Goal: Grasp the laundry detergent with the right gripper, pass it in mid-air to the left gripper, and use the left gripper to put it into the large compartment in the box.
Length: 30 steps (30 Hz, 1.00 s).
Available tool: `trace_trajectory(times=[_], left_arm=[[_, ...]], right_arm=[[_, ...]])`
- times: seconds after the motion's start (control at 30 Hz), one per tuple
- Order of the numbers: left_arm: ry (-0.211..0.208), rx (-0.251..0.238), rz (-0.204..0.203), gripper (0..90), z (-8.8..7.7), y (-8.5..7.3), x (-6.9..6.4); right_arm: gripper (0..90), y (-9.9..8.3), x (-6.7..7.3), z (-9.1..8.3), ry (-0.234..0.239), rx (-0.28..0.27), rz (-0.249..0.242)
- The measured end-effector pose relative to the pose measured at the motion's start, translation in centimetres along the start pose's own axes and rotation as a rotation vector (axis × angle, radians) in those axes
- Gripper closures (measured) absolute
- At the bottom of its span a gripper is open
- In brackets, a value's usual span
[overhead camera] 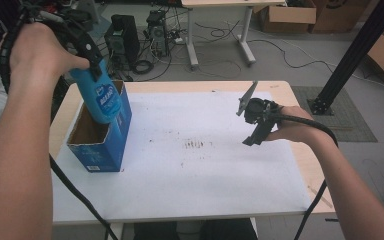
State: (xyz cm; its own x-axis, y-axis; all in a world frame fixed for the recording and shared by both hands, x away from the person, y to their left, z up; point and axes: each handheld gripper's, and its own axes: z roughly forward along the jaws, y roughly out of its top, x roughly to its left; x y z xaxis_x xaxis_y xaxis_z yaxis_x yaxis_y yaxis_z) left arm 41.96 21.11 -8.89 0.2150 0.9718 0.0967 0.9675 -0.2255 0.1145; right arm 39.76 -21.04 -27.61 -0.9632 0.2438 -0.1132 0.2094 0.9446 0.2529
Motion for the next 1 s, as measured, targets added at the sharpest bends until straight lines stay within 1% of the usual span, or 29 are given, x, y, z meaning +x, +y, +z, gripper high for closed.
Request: trace_trajectory(times=[0.03,0.07,0.1,0.17,0.2,0.23,0.27,0.3,0.47,0.6,0.73,0.77,0.83,0.87,0.9,0.97,1.0], left_arm=[[0.012,0.002,-0.036,38.8,0.0,-0.1,0.5],[0.012,0.002,-0.036,38.8,0.0,-0.1,0.5],[0.021,0.002,-0.064,38.8,0.0,-0.2,0.9],[0.038,0.003,-0.103,38.8,0.1,-0.4,1.5],[0.047,0.004,-0.133,38.8,0.1,-0.6,2.0],[0.047,0.004,-0.133,38.8,0.1,-0.6,2.0],[0.048,0.001,-0.162,38.8,0.2,-0.7,2.4],[0.048,0.001,-0.162,38.8,0.2,-0.7,2.4],[0.038,0.003,-0.194,38.9,0.6,-1.1,3.1],[0.036,0.015,-0.188,38.9,1.1,-1.1,3.2],[0.037,0.026,-0.184,38.9,1.8,-1.0,3.0],[0.038,0.03,-0.181,38.9,2.2,-1.0,2.9],[0.039,0.033,-0.182,38.9,2.5,-1.0,2.9],[0.045,0.041,-0.176,38.9,3.0,-0.9,2.8],[0.041,0.045,-0.178,38.9,3.3,-0.9,2.8],[0.042,0.049,-0.174,38.8,3.5,-0.8,2.8],[0.034,0.053,-0.179,38.8,4.1,-0.8,2.7]], right_arm=[[22.2,-0.2,0.0,-0.1,-0.001,0.008,0.002],[22.2,-0.4,-0.1,-0.2,0.002,0.018,0.008],[22.2,-0.4,-0.1,-0.2,0.002,0.018,0.008],[22.5,-0.8,-0.2,-0.4,0.001,0.029,0.011],[22.6,-1.2,-0.4,-0.6,-0.005,0.042,0.016],[22.6,-1.3,-0.4,-0.6,-0.009,0.047,0.017],[22.5,-1.5,-0.5,-0.7,-0.013,0.049,0.021],[22.5,-1.7,-0.6,-0.8,-0.015,0.049,0.026],[22.6,-2.4,-0.7,-1.4,-0.015,0.036,0.038],[22.6,-2.8,-0.8,-2.0,-0.018,0.02,0.052],[22.5,-3.1,-0.7,-2.2,-0.023,0.026,0.055],[22.5,-3.1,-0.7,-2.2,-0.024,0.025,0.055],[22.5,-3.2,-0.8,-2.2,-0.022,0.019,0.056],[22.5,-3.2,-0.7,-2.1,-0.02,0.024,0.057],[22.5,-3.2,-0.6,-2.0,-0.021,0.026,0.057],[22.5,-3.3,-0.6,-2.0,-0.021,0.03,0.056],[22.5,-3.3,-0.6,-2.0,-0.021,0.031,0.056]])
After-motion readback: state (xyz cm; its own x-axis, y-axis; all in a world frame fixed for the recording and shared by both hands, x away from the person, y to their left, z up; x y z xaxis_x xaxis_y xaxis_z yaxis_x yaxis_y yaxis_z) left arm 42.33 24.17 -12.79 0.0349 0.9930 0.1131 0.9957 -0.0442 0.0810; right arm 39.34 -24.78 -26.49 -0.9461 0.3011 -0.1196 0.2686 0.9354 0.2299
